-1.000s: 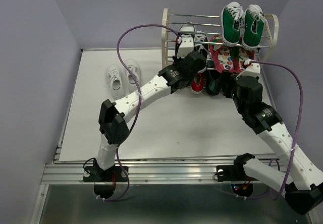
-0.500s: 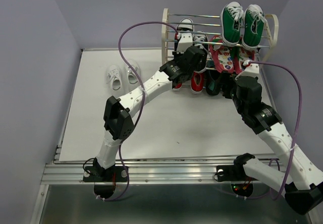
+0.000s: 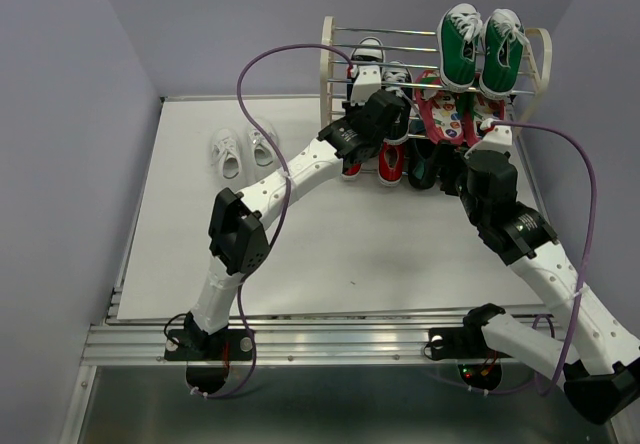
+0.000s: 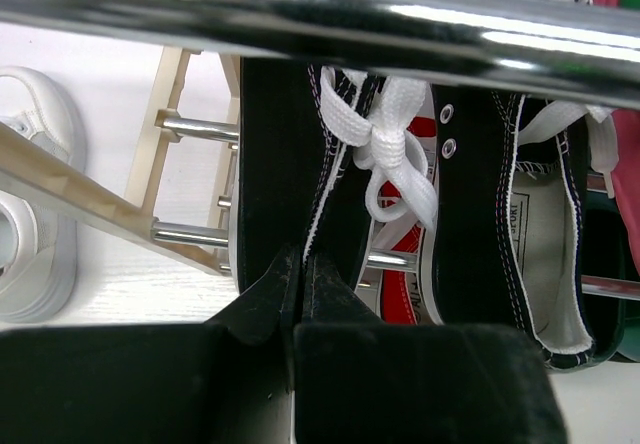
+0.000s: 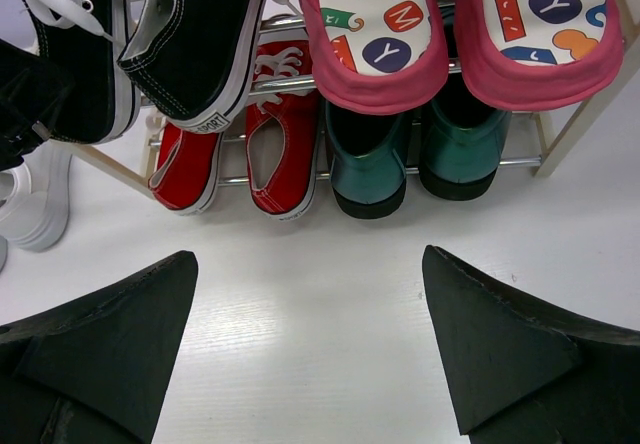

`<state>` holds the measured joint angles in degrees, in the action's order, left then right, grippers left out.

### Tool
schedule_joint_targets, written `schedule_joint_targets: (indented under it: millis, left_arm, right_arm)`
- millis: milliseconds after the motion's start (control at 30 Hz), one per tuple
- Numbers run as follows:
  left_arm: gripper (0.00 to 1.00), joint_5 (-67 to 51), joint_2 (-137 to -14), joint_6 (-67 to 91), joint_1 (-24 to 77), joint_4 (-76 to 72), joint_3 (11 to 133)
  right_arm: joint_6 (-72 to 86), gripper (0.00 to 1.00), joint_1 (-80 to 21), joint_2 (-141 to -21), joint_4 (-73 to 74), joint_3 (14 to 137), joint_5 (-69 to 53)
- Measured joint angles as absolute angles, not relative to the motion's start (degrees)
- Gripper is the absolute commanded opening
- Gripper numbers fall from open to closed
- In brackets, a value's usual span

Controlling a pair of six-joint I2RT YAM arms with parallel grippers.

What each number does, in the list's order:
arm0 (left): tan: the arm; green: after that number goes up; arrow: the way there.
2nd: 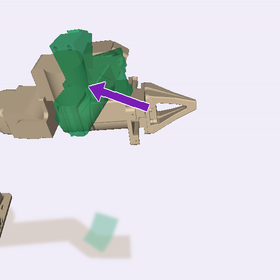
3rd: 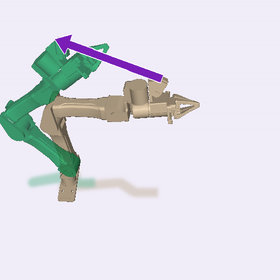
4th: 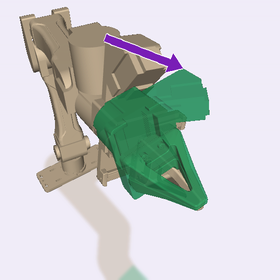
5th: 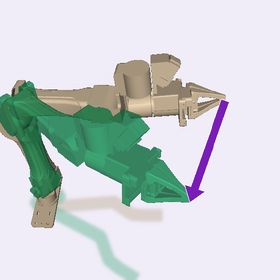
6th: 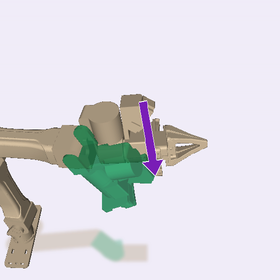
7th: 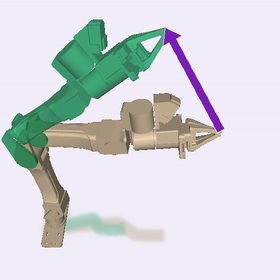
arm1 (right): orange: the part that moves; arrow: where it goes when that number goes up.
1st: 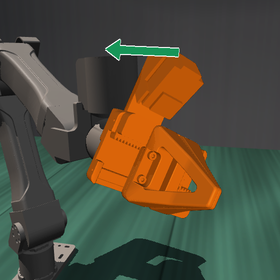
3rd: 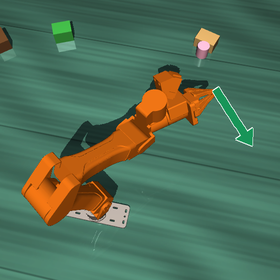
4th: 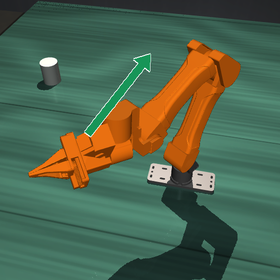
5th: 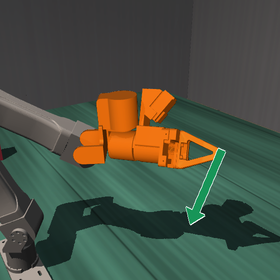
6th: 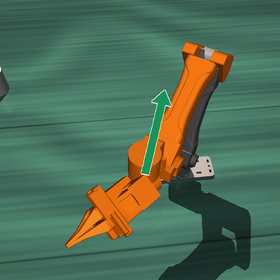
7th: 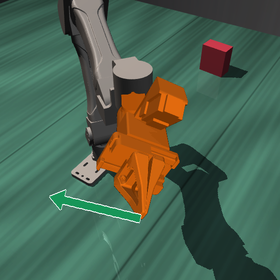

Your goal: Place and organize the shoes onto the shoe shelf

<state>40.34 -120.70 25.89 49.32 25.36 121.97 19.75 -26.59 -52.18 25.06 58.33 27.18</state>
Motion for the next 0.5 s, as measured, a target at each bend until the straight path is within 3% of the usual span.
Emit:
schedule_joint_targets:
  millis: [100, 200, 333, 433, 500]
  left_arm:
    - [0.00, 40.42, -120.77, 26.04, 49.32, 25.28, 121.97]
    - [0.13, 40.84, -120.95, 26.48, 49.32, 25.06, 121.97]
    - [0.18, 41.23, -120.97, 27.40, 49.21, 25.06, 121.97]
    - [0.29, 41.74, -120.97, 28.27, 49.01, 23.79, 121.97]
    - [0.30, 42.22, -120.97, 28.86, 48.99, 22.33, 121.97]
  right_arm:
    - [19.75, 1.00, -26.59, -52.21, 25.06, 58.33, 27.18]
    - [19.75, 1.00, -26.59, -52.21, 25.06, 58.33, 27.18]
    - [19.75, 1.00, -26.59, -52.21, 25.06, 58.33, 27.16]
    - [19.75, 1.00, -26.59, -52.21, 25.06, 58.33, 27.16]
    - [19.75, 1.00, -26.59, -52.21, 25.04, 58.33, 27.16]
